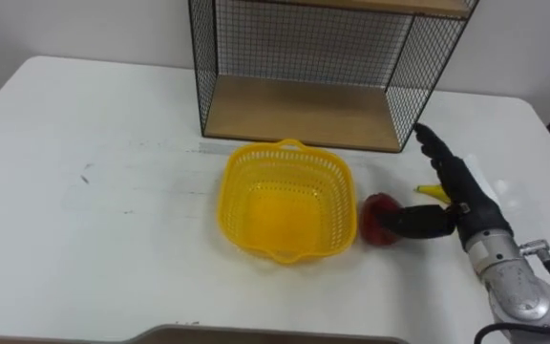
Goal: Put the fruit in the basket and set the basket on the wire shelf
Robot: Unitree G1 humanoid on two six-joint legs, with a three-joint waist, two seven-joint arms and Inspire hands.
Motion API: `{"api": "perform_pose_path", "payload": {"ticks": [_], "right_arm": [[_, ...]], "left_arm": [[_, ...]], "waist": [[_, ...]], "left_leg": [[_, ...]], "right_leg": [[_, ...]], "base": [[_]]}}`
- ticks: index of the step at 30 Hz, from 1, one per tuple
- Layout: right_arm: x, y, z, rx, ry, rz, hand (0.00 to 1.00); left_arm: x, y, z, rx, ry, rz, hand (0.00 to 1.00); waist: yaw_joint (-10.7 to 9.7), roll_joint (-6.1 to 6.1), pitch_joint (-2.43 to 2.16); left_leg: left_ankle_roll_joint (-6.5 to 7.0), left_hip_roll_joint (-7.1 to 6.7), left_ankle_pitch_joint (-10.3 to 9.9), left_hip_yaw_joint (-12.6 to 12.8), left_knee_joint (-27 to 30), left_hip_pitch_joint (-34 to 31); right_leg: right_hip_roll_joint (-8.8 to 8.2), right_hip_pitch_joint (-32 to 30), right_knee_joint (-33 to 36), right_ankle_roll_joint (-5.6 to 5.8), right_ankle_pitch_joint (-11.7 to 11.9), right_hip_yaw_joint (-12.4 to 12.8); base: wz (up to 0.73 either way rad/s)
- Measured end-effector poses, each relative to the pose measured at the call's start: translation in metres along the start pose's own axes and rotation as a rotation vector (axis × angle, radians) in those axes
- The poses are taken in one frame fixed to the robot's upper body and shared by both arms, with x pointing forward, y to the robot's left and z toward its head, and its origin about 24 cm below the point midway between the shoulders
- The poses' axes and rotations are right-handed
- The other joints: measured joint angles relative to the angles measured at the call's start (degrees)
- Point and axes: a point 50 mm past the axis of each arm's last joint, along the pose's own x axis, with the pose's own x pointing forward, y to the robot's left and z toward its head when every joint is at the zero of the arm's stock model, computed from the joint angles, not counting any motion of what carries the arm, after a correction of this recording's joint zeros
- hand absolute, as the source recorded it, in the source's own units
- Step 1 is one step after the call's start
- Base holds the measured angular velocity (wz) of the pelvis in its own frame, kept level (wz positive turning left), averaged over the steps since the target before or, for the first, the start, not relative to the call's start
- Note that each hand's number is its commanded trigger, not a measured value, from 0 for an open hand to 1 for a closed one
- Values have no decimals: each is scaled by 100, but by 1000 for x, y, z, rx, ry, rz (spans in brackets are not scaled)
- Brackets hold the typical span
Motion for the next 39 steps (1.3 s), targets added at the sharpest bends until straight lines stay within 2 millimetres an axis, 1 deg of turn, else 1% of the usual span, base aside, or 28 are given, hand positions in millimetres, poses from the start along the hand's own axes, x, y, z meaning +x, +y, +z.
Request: {"api": "perform_pose_path", "payload": {"ticks": [4, 8, 14, 25, 27, 31, 39], "right_arm": [[0, 1, 0, -26, 1, 16, 0], [0, 3, 0, -27, 2, 19, 0], [-1, 7, -1, -11, 7, 23, 0], [-2, 19, -3, -4, 17, 86, 0], [-2, 21, -5, 1, 25, 87, 0], [-3, 24, -15, 6, 82, 107, 0], [-3, 25, -16, 7, 92, 116, 0]], "left_arm": [[0, -1, -1, 3, 6, -5, 0], [0, -2, -2, 5, 7, -9, 0], [0, -2, 0, 4, 8, -14, 0], [0, -2, 0, 5, 9, -17, 0], [0, -2, 0, 5, 9, -20, 0], [1, -2, 1, 5, 7, -22, 0], [1, -3, 1, 4, 7, -29, 0]], "waist": [[2, 19, -9], [3, 54, 0], [16, 84, -1], [41, 70, 3], [55, 64, 4], [119, 51, 15], [133, 42, 15]], "left_leg": [[0, 3, 0, -1, 20, 1], [0, 7, -1, 4, 22, -1], [0, 9, -1, -7, 25, 2], [0, 11, -1, -24, 28, 3], [0, 11, -1, -24, 30, 4], [0, 10, -1, -25, 31, -3], [0, 8, -1, -24, 55, -25]], "right_leg": [[3, 14, 4, -2, 7, 0], [8, 18, 4, 1, 35, 12], [13, 12, 7, -3, 43, 32], [15, 16, 6, -5, 45, 30], [15, 16, 6, -5, 45, 30], [14, 9, 4, -5, 45, 31], [15, -16, -7, -5, 45, 36]], "base": [[0], [0], [0], [0], [0], [0], [0]]}}
